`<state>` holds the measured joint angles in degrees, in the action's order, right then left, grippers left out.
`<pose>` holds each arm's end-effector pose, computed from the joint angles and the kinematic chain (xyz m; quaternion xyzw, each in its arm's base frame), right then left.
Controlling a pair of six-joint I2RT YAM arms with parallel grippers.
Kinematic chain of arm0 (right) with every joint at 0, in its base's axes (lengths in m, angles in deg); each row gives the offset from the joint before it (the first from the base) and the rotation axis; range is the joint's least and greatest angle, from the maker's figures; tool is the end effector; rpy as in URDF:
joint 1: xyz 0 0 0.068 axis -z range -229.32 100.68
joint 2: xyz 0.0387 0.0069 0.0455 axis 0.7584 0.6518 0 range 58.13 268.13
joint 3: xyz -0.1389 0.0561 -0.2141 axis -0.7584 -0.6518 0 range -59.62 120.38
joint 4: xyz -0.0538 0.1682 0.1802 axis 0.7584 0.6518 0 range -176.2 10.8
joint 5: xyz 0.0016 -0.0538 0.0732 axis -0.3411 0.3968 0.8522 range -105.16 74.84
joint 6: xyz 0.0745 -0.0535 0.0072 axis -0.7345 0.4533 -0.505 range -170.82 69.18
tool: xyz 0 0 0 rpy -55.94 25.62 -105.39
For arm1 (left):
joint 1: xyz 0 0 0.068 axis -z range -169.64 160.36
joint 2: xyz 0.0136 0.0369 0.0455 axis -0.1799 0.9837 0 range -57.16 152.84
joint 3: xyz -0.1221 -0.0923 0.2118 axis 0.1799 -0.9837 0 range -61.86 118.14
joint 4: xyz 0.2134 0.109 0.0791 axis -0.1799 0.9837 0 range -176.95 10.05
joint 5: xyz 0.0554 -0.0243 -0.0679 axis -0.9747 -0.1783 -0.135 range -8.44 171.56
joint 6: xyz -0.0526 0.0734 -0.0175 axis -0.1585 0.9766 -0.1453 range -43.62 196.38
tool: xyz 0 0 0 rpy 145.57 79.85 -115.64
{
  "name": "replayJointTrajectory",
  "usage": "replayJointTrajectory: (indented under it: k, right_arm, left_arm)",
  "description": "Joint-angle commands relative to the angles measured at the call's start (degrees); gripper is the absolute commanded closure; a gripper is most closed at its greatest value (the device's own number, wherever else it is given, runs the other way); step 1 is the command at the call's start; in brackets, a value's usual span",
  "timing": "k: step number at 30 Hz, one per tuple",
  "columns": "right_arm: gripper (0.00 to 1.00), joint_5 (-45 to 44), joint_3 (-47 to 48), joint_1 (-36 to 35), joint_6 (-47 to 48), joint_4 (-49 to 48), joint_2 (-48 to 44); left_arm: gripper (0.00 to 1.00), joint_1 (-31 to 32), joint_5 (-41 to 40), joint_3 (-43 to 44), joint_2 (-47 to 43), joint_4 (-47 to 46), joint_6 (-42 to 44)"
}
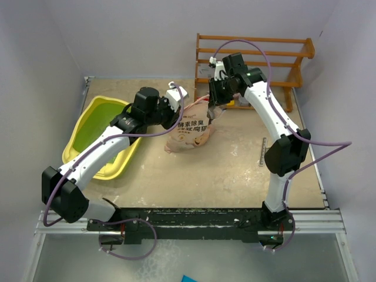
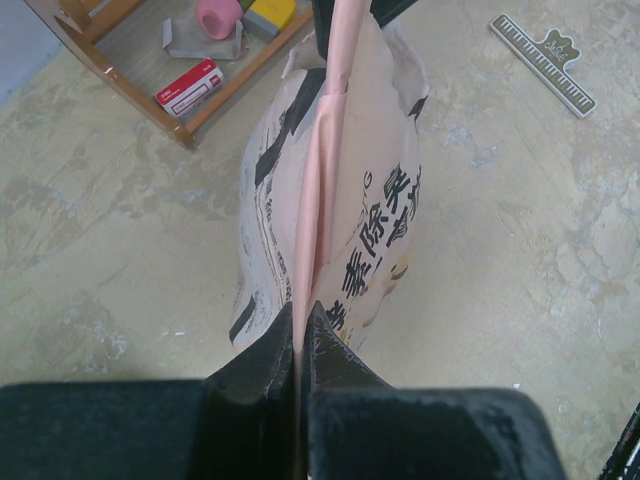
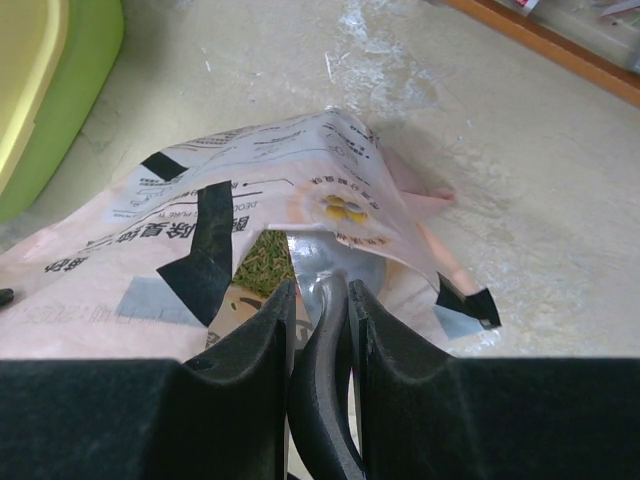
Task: Fill the litter box with clean litter
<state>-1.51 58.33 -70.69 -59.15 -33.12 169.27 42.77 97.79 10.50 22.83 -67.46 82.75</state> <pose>0.4063 0.1800 0.3247 -0.1485 0.9105 0.2014 0.3291 0.2863 -0.2091 0.3201 0.3498 0.7723 -0.2337 0.4760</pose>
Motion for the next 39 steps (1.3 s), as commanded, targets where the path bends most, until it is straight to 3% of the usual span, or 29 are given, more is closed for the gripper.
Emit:
replayJointTrajectory:
  k: [1, 27, 36, 39]
  right_arm:
    - [1.00, -0.57, -3.05, 0.17, 0.12, -3.07, -0.71]
    - [1.00, -2.62, -15.95, -1.75, 0.91, -8.37, -3.83]
    - [1.00, -0.76, -18.44, -1.75, 1.11, -8.80, -3.91]
    - [1.00, 4.17, -19.70, -1.75, 0.42, -9.31, -4.85]
  left_arm:
    - [1.00, 0.12, 1.38, 0.50, -2.98, -9.61, -2.06]
    - [1.00, 0.74, -1.24, -0.73, -3.77, -12.74, -4.55]
    - [1.00, 0.87, -1.75, -0.38, -4.31, -12.45, -4.21]
    - [1.00, 0.90, -1.82, -0.38, -4.28, -12.37, -4.12]
